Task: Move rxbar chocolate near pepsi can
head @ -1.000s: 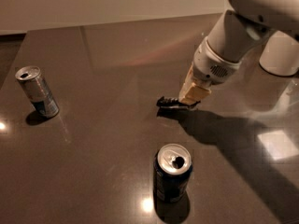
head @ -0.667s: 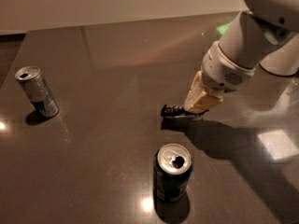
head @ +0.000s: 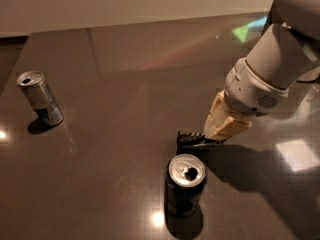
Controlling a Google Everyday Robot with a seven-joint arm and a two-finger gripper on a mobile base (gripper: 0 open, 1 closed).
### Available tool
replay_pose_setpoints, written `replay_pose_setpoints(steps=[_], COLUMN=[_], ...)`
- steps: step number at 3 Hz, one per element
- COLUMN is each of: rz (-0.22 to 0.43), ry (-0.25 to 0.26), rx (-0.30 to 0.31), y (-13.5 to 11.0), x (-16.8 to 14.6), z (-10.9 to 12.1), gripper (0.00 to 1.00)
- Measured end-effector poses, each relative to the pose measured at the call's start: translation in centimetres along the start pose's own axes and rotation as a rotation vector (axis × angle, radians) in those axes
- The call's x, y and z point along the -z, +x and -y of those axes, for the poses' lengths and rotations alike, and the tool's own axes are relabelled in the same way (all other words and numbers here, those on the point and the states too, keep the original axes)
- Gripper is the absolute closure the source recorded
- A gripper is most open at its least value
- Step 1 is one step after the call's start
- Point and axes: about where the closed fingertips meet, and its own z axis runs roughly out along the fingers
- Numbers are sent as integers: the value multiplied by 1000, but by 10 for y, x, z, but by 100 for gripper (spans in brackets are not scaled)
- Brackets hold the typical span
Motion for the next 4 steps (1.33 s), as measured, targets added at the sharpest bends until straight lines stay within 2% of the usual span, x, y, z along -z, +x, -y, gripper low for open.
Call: replay_pose_setpoints(steps=[2, 3, 4], rz=[36, 40, 40], ry=[-50, -49, -47], rx=[18, 20, 22], y=[-2, -4, -5], x=[-8, -10, -11], z=[-31, -31, -31], gripper=[41, 8, 0])
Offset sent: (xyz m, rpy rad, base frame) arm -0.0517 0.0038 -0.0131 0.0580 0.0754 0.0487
